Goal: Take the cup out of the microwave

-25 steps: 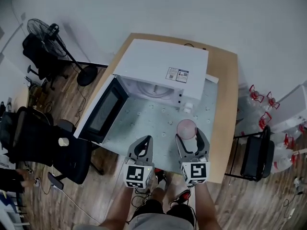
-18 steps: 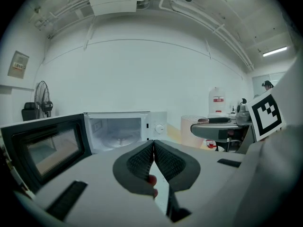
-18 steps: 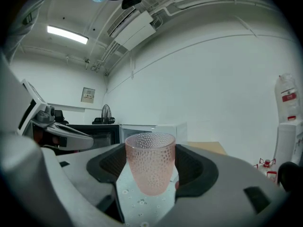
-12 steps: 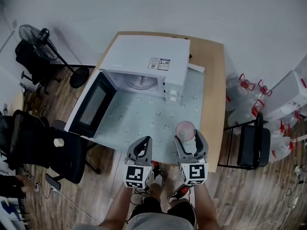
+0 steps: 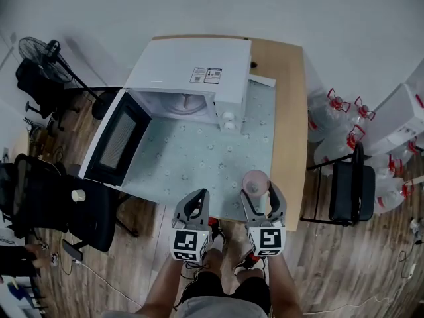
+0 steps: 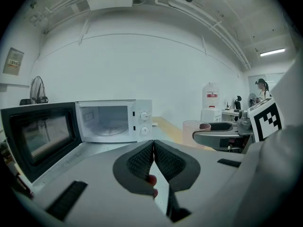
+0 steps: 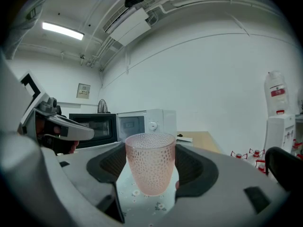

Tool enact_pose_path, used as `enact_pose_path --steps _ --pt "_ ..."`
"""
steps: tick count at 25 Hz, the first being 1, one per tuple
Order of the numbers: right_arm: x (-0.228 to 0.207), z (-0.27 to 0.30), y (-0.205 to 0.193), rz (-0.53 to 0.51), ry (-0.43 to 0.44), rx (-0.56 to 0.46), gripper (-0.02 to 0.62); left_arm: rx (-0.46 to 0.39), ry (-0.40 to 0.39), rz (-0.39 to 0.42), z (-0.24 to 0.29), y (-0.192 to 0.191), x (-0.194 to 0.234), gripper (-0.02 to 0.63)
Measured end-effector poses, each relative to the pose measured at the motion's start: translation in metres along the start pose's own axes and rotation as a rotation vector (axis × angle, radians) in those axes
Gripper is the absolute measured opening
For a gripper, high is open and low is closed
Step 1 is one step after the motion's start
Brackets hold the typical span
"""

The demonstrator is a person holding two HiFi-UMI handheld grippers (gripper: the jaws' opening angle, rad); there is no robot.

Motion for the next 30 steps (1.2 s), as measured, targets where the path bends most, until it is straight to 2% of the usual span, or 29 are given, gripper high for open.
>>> enact_pose_path --steps 14,30 --pt "-0.011 -0.018 -0.057 0.001 -0.018 0.066 0.333 0.051 0.006 -0.001 -0.008 -0.037 -0.016 0.023" --pt "-0.012 -0.025 -0.082 0.009 -0.016 0.078 0.333 0.086 0.048 -0.008 -0.022 -0.061 -0.016 0.023"
Point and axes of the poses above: the fingertips, and each gripper's own axes: z forward along the fingers, x to its left, y out of its top, the point moved 5 cm from there along -z, backward along the fingers, and after that the axes turned 11 degrees about -x, right-handed, at the moved point
